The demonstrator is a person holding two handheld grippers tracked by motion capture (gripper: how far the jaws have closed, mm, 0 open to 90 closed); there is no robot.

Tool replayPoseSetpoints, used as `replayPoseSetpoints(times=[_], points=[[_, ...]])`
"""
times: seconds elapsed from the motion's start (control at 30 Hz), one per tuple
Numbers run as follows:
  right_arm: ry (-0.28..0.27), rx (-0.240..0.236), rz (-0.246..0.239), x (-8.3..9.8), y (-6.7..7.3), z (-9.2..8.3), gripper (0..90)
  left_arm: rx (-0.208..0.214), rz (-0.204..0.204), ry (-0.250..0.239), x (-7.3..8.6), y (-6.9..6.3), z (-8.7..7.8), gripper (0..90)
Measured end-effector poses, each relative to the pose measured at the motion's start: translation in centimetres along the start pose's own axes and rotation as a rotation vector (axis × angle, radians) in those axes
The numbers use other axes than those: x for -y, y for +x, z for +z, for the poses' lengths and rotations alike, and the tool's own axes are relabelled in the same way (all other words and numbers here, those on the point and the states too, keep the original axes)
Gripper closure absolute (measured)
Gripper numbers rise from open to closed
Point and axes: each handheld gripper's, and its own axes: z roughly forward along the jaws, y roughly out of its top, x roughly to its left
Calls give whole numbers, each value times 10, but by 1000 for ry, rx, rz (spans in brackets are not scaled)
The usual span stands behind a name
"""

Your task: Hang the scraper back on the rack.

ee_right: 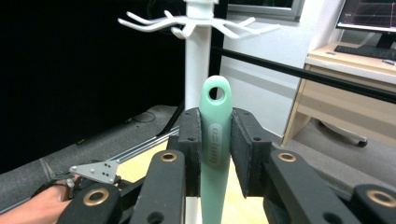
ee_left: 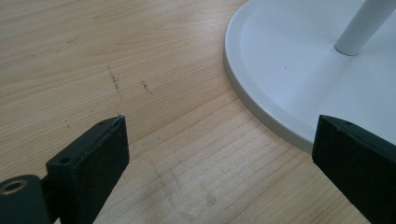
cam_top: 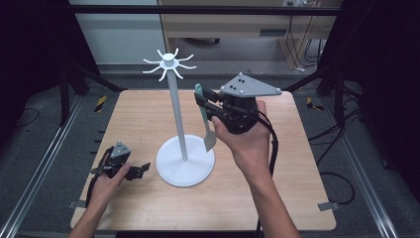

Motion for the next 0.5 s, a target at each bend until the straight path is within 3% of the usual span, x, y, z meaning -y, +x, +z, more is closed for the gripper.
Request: replayPoseSetpoints(times=[0.5], points=[[-20,-15,-26,-20,13,5,747,3,0,1,0,0,0,36]])
